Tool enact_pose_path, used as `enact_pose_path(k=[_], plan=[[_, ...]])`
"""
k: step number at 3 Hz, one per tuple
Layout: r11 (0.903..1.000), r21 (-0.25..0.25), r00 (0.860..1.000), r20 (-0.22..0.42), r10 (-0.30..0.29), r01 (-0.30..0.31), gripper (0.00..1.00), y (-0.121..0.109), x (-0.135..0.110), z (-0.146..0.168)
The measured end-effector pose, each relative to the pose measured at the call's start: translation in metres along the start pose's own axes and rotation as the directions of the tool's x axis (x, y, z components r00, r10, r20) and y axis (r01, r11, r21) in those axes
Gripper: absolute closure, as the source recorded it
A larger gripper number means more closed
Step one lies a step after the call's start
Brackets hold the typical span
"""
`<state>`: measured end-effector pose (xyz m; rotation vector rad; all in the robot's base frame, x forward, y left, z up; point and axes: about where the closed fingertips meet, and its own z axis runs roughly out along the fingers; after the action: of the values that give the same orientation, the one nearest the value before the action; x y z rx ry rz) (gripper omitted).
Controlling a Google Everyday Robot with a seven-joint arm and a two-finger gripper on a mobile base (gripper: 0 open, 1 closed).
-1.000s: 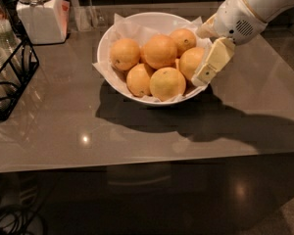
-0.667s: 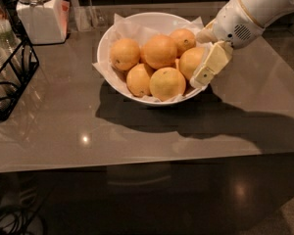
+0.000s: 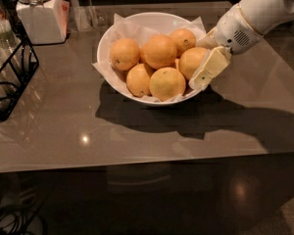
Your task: Pick orange from white bowl
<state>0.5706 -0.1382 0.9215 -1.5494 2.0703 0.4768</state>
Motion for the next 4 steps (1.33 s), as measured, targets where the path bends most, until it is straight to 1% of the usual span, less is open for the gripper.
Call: enact_pose_path(k=[1, 2, 3, 4], plan=[[0.9997, -0.010, 1.000, 0.000, 0.022, -0.022, 0.21, -0.004, 0.006, 0.005], [0.9995, -0.016, 1.000, 0.001, 0.027, -0.027, 0.40, -0.005, 0.007, 0.007], [0.9995, -0.015, 1.000, 0.002, 0.027, -0.027, 0.63, -0.005, 0.007, 0.006], [0.9997, 0.025, 1.000, 0.006, -0.003, 0.003, 0.87, 0.001, 0.001, -0.010]])
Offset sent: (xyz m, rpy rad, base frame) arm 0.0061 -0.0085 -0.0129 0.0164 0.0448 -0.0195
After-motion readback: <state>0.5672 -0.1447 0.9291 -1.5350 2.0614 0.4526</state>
